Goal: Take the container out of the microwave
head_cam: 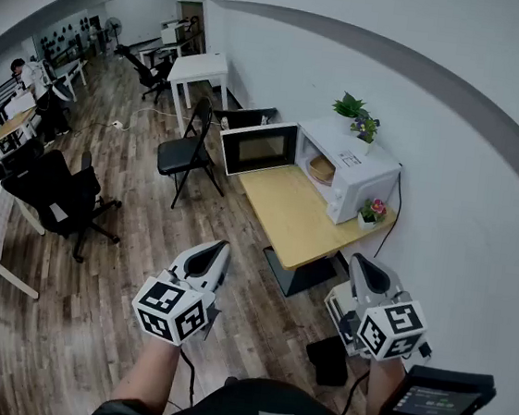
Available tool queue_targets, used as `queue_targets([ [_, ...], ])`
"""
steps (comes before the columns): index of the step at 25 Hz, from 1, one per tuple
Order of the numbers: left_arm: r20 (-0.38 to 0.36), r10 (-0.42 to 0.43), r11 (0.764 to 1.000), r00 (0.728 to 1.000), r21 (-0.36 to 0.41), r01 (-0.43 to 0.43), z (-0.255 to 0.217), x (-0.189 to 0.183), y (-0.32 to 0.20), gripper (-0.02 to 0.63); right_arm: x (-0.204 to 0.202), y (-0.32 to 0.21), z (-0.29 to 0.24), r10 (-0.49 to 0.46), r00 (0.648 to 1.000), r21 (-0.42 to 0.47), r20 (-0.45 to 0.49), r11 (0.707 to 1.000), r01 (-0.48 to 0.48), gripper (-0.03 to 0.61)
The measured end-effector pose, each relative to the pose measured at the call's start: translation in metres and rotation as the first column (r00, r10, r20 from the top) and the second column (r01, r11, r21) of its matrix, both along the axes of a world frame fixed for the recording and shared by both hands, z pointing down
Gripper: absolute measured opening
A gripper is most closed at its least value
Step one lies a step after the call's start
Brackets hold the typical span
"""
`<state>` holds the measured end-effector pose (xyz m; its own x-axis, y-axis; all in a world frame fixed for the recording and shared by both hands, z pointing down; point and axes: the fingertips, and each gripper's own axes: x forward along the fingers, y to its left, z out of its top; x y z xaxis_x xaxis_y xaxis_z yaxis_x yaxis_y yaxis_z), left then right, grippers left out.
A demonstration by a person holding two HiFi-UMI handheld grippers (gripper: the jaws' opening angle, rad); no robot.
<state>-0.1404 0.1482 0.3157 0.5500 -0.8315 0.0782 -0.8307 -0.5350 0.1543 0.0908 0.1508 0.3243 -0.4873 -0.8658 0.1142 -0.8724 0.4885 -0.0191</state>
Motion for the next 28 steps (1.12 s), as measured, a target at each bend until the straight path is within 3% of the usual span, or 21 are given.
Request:
queue_targets([
  [5,0.035,-0.027,0.998,0.999,0.057,0.025,-0.008,-0.001,0.0,0.002,-0.002,-0.005,0.001,0.002,0.999,0.006,-0.032,1.0,-0.002,0.005],
  [13,0.009,-0.073,0.997,0.997,0.027,0.072,-0.004,-0.024,-0.003,0.002,-0.01,-0.012,-0.002,0.004,0.999,-0.003,0.038,1.0,-0.004,0.005],
  [25,-0.051,-0.108,0.994,0.993,0.023,0.109,0.001,-0.067,-0.008,0.002,-0.043,-0.019,0.0,0.002,0.998,-0.004,0.06,1.0,-0.002,0.005],
  [28,-0.032,-0.094,0.995,0.995,0.022,0.095,0.005,-0.076,-0.011,0.002,-0.056,-0.022,0.003,0.002,0.999,-0.008,0.042,1.0,-0.002,0.005],
])
